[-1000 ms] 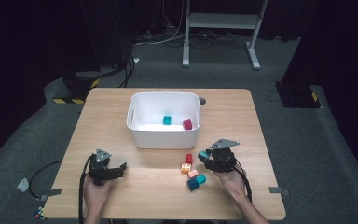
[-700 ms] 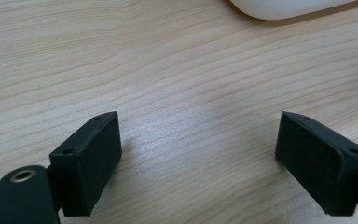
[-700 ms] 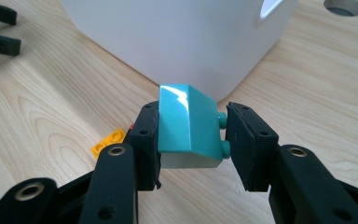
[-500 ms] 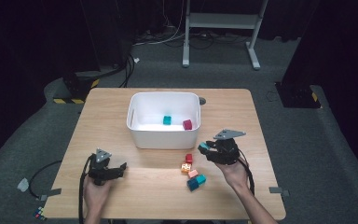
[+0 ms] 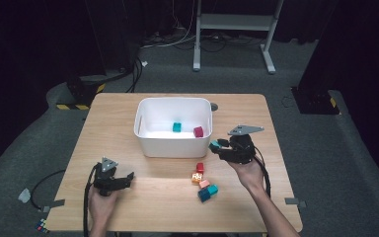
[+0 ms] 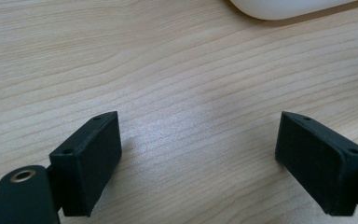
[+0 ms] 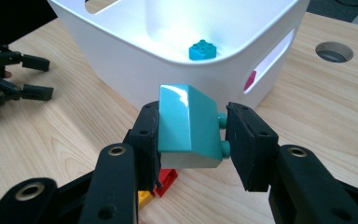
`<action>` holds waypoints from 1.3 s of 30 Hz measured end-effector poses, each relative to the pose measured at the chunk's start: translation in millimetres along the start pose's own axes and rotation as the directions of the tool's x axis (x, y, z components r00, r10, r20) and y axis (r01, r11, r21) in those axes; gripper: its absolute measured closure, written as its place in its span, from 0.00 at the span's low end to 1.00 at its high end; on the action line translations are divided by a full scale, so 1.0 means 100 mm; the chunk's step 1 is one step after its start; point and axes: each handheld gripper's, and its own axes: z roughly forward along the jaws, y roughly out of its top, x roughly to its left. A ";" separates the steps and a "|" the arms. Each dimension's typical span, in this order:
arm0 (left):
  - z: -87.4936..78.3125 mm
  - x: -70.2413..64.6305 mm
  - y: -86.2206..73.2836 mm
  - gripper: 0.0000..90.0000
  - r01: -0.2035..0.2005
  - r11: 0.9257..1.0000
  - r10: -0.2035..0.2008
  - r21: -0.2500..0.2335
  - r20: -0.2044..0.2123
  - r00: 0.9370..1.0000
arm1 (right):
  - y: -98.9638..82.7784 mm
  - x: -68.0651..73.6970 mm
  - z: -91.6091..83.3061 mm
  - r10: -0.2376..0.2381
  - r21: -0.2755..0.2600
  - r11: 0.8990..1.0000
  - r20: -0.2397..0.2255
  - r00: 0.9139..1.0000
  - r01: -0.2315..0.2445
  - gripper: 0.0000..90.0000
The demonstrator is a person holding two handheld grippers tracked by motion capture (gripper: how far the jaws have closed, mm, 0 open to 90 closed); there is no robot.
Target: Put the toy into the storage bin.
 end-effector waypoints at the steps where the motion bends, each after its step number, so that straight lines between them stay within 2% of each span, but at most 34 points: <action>1: 0.00 0.00 0.00 0.16 0.000 1.000 0.000 0.000 0.000 1.000 | 0.03 0.00 0.00 -0.003 0.000 1.000 -0.001 1.000 0.003 0.64; 12: 0.00 0.00 0.00 0.16 0.002 1.000 -0.002 0.000 0.001 1.000 | 0.32 0.04 -0.02 -0.033 -0.016 0.999 -0.010 0.999 0.033 0.64; 26: 0.00 0.00 0.00 0.16 0.001 1.000 -0.001 0.000 0.001 1.000 | 0.72 0.06 0.16 -0.054 -0.011 0.998 -0.023 0.998 0.054 0.64; 39: 0.00 0.00 0.00 0.16 0.001 1.000 -0.001 0.000 0.000 1.000 | 0.97 0.08 0.38 -0.066 0.004 0.998 -0.024 0.998 0.066 0.63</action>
